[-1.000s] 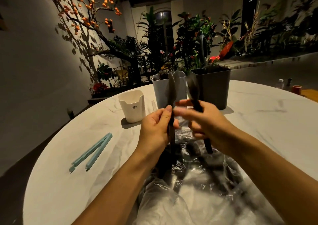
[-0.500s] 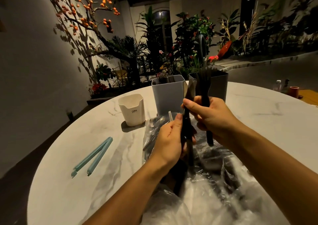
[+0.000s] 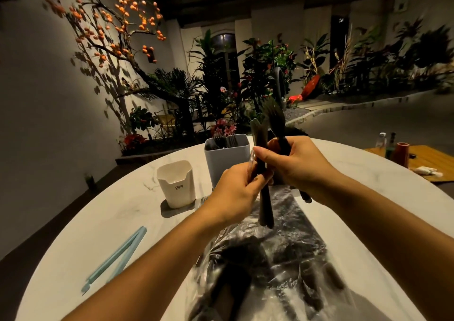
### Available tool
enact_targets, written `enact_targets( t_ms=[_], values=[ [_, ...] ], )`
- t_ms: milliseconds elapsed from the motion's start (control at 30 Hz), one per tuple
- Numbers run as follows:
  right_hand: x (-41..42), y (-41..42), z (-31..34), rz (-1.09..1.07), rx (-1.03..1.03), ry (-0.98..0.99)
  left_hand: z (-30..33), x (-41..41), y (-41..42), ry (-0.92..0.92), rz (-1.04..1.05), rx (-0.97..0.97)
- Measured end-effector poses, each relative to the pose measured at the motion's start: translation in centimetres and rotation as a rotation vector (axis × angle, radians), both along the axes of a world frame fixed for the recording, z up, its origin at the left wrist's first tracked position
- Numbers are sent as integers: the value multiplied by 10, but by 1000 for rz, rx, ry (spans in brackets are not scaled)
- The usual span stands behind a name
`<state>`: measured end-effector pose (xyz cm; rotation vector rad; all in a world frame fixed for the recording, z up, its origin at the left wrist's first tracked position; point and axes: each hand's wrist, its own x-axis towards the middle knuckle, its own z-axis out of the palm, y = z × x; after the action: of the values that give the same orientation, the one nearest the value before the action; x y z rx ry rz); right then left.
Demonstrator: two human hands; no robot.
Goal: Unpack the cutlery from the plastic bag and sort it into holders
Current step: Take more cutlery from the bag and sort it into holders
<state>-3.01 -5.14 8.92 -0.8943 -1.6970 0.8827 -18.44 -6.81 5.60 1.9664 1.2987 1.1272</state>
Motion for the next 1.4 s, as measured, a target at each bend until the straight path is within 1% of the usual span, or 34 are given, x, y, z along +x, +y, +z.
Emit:
enact_targets(
  t_ms=[100,167,300,433,500,600,767,900,1000,1033,1167,1267,1400],
  values=[
    [13,11,15,-6,16,-72,16,6,19,7,-26,-4],
    [20,19,25,-22,62,-109,28,11,31,3,-45,32],
    [31,38,44,-85,159,-93,51,27,57,-25,-43,114],
    [43,56,63,-96,181,-82,75,34,80,53,-77,122],
    [47,66,74,-104,200,-98,87,35,90,54,-76,141],
    [53,84,85,-128,232,-153,103,39,102,84,-40,179],
    [58,115,92,-168,244,-218,110,46,133,192,55,221],
    [55,140,88,-180,186,-248,101,44,160,253,99,199],
    [53,157,78,-196,144,-293,90,43,179,223,70,111],
    [52,162,74,-202,124,-310,87,42,183,249,66,91],
    [52,176,61,-206,-49,-367,75,43,194,392,64,38],
    [54,181,54,-207,-195,-401,69,44,200,435,60,2],
    [61,186,47,-225,-251,-502,65,44,206,435,115,-19]
  ],
)
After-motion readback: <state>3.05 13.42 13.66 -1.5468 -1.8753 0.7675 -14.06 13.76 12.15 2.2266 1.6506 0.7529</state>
